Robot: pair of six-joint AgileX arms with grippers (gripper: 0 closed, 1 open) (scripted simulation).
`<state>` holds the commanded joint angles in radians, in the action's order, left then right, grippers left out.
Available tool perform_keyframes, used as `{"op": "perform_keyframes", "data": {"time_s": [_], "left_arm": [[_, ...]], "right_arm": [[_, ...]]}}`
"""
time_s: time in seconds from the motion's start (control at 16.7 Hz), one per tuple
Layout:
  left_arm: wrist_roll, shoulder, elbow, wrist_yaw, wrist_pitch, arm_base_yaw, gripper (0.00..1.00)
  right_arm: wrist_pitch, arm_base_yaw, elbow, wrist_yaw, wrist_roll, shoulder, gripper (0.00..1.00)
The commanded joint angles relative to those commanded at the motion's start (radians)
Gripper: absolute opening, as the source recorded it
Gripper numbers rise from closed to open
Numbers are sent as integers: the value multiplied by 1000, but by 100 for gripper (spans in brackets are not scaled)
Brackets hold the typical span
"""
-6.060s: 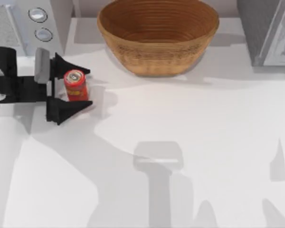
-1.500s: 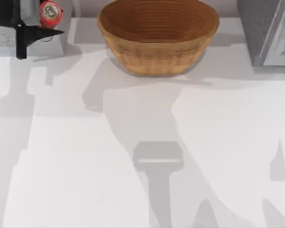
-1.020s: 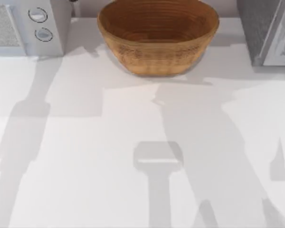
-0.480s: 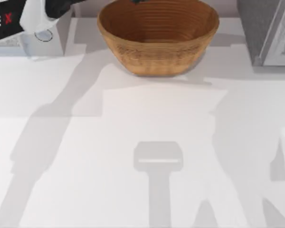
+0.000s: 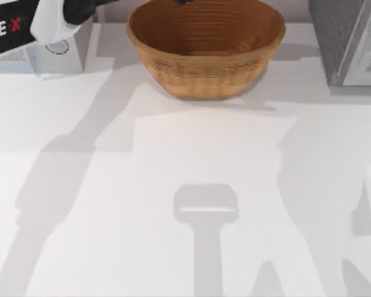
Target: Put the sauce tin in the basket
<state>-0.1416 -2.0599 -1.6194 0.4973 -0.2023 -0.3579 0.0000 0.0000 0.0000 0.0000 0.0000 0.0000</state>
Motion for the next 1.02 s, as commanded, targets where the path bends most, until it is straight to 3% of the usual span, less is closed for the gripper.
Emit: {"op": "perform_keyframes", "data": {"time_s": [0.42, 0.72, 1.02], "left_arm": [[15, -188, -190, -42, -8, -48, 0], [16, -207, -210, -47, -8, -53, 0], [16, -207, -210, -47, -8, -53, 38]], "right_arm": [[0, 0, 0, 0, 0, 0, 100], [0, 0, 0, 0, 0, 0, 100], [0, 0, 0, 0, 0, 0, 100]]}}
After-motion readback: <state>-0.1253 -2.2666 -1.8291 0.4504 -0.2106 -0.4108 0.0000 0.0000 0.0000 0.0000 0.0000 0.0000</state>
